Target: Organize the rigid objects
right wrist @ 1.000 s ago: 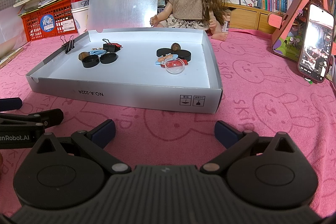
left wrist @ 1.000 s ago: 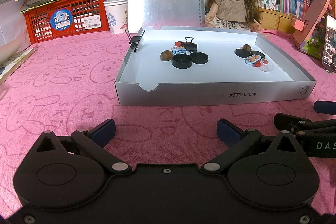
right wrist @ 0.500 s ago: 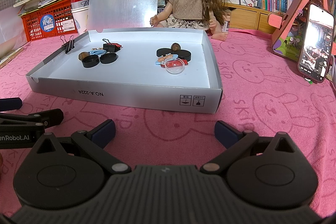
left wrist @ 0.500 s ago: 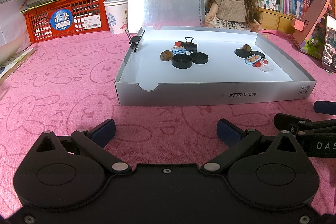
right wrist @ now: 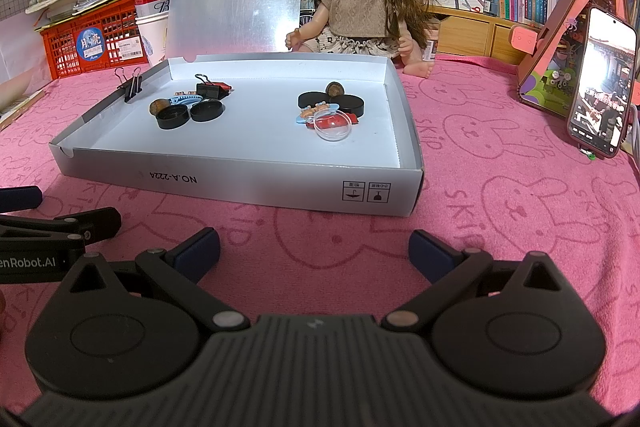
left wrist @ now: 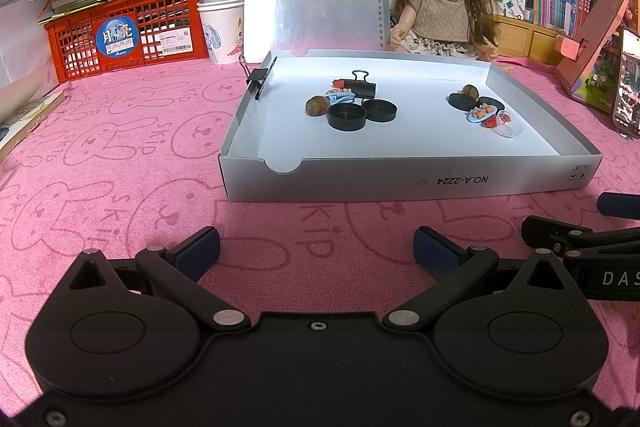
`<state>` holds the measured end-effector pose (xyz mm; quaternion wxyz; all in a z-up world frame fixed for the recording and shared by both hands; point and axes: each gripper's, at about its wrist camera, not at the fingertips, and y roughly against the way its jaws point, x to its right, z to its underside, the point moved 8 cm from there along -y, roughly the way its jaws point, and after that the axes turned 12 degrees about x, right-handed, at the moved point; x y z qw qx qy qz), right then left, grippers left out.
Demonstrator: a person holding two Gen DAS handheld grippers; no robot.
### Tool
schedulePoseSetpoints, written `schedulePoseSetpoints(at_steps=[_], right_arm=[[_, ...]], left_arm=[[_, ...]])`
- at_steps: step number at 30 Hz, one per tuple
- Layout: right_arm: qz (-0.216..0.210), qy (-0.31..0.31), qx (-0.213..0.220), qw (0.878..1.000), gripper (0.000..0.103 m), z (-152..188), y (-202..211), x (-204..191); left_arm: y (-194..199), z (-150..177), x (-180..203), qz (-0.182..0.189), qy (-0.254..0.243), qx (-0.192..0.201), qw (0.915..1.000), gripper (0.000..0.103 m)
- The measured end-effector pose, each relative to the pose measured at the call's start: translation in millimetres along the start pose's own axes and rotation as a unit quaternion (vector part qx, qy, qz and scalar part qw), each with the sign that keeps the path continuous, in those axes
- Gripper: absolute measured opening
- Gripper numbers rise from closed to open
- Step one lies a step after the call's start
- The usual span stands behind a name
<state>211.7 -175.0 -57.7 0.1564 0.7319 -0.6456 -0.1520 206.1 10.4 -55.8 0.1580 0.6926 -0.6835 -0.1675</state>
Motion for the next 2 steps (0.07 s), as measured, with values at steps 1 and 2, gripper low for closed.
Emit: schedulePoseSetpoints(at_steps=[1, 2], right_arm=[[0.0, 0.0, 0.0, 1.0, 0.103, 0.0, 0.0, 0.0], [0.0, 0.0, 0.0, 1.0, 0.103, 0.0, 0.0, 0.0]], left_arm=[[0.0, 0.0, -0.1, 0.0, 0.0, 0.0, 1.0, 0.103], [0.1, 0.0, 0.0, 0.0, 0.0, 0.0, 1.0, 0.103]])
